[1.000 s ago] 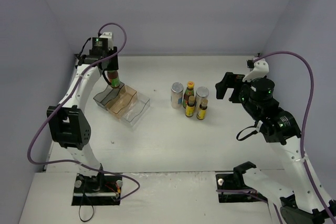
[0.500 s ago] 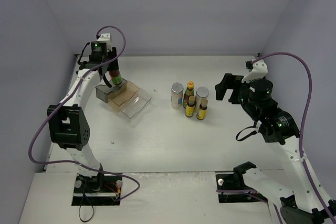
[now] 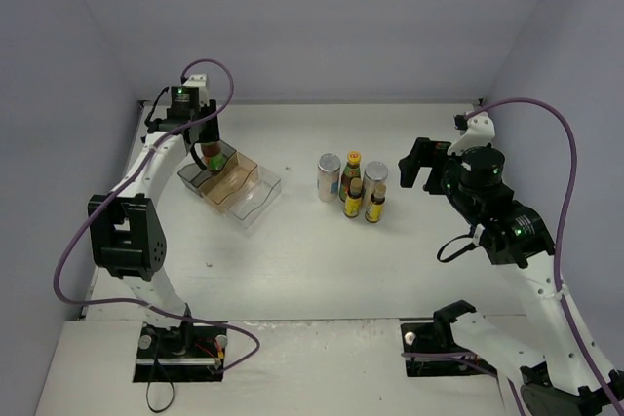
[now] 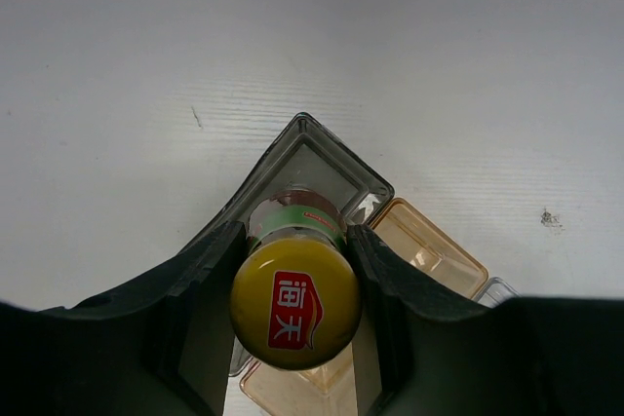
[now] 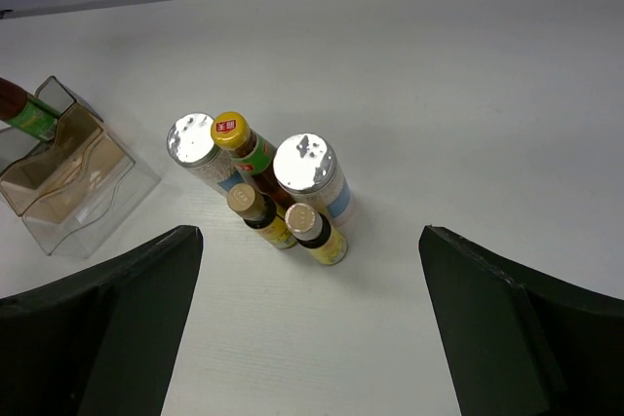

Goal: Organize the condiment bottles

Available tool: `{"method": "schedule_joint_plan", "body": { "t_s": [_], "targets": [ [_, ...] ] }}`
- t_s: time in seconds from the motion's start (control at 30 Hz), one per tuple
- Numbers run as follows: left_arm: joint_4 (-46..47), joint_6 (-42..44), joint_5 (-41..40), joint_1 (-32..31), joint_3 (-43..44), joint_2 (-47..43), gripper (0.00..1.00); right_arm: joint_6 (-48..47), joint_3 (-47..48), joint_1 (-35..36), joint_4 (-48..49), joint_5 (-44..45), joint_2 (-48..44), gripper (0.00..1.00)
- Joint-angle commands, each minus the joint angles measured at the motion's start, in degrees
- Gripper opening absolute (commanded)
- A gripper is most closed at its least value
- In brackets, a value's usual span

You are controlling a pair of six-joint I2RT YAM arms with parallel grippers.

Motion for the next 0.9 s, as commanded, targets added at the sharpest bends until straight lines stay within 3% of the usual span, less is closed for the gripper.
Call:
{"method": "schedule_joint_plan", "body": {
  "t_s": [0.0, 0.73, 0.87],
  "targets": [
    [7.5, 1.0, 0.3, 0.4, 3.1, -4.9, 0.00, -0.3, 0.1, 0.4, 4.3, 0.3, -0.1, 1.00],
    [14.1, 1.0, 2.9, 0.3, 2.3, 0.7, 0.00, 0.3, -1.4, 0.4, 3.9, 0.5, -0.8, 1.00],
    [16.2, 1.1, 3.2, 0.2, 0.7, 0.7, 0.08, 0.3, -2.1, 0.4, 4.1, 0.0, -0.7, 1.00]
  ]
}}
